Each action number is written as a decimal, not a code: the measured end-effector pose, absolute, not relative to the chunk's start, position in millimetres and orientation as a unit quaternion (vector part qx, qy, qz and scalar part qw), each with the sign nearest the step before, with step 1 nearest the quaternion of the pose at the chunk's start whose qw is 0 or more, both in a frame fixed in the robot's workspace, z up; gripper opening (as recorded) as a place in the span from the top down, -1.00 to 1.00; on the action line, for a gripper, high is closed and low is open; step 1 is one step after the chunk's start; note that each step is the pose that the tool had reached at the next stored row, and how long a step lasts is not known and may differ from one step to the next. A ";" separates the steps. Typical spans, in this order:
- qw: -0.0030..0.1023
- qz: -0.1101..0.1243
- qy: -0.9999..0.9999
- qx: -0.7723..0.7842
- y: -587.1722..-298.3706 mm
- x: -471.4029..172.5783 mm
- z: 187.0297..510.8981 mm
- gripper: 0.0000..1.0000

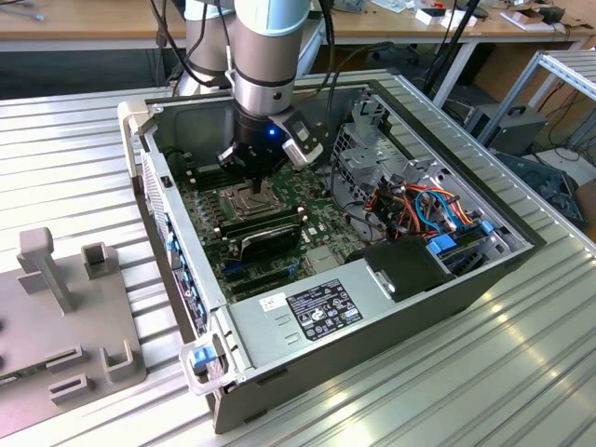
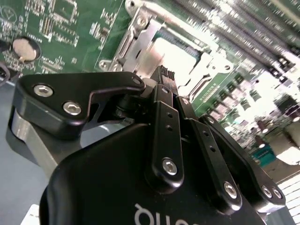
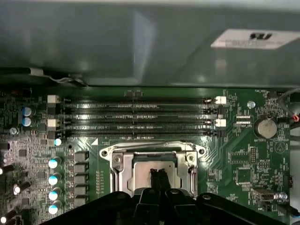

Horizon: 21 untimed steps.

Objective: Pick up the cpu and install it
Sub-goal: 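Install the first cpu locking lever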

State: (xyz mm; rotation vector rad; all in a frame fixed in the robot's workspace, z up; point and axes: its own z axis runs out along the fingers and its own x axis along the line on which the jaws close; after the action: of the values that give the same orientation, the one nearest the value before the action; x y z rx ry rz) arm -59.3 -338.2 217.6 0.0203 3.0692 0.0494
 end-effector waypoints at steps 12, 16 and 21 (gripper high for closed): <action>0.036 0.016 0.999 0.007 -342.9 -59.4 222.0 0.79; 0.036 0.016 0.999 0.007 -342.9 -59.4 228.3 0.79; 0.036 0.016 0.999 0.008 -342.9 -59.4 235.7 0.79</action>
State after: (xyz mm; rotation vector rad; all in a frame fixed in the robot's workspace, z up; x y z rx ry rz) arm -59.4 -342.9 235.7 0.0245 3.0692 0.0491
